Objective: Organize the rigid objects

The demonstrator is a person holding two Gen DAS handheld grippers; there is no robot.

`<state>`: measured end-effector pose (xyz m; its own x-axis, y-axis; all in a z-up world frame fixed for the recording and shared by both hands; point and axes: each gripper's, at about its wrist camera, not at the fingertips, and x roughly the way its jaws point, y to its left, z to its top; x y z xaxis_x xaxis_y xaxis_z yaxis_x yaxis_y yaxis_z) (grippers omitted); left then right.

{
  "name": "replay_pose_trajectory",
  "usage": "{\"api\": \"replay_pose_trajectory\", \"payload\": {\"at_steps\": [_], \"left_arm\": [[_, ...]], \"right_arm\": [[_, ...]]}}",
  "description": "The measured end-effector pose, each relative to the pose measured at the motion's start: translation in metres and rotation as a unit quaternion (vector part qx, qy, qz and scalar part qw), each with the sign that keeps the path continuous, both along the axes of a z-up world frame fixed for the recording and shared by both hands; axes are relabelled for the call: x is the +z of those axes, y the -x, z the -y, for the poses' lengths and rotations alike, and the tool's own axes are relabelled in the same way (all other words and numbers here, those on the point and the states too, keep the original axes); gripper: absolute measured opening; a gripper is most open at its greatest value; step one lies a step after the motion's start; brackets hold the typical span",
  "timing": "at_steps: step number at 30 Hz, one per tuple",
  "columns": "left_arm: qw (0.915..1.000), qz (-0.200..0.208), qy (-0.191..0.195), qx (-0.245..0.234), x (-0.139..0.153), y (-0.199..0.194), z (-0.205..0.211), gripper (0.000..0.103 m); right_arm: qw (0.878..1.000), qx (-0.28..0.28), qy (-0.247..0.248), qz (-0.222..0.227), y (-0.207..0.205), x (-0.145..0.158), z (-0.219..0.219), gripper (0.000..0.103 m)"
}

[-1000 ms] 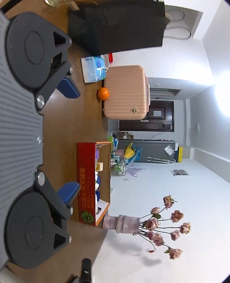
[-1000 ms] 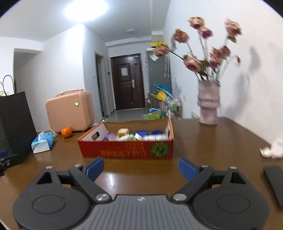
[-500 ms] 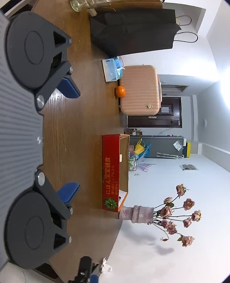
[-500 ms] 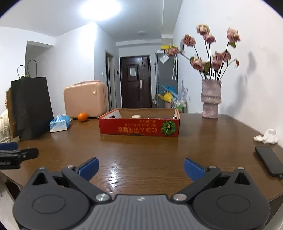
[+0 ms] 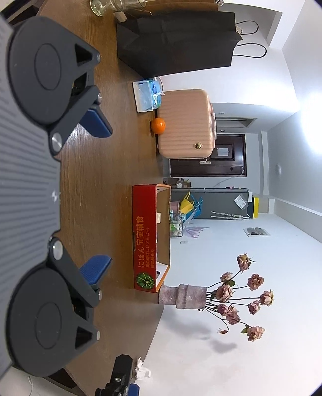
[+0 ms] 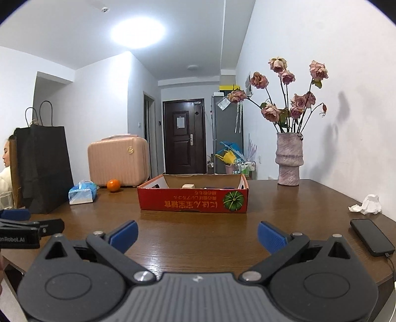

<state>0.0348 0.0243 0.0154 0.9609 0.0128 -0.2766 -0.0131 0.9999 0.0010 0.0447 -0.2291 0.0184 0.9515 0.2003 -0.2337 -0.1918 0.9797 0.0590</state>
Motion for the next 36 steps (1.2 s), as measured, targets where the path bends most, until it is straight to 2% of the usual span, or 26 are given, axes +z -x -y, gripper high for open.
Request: {"api": "replay_pose_trajectory", "payload": {"at_steps": [6, 36], "left_arm": [[1.0000, 0.007, -0.004, 0.001, 0.0012, 0.0009, 0.0007, 0.103], [0.9999, -0.007, -0.013, -0.003, -0.0008, -0.0043, -0.0006, 0.103]], "right_arm": [[1.000, -0.004, -0.004, -0.001, -0.0001, -0.0009, 0.0009, 0.103], [1.000, -0.004, 0.003, -0.017, -0.0032, -0.0040, -0.0003, 0.103]]}}
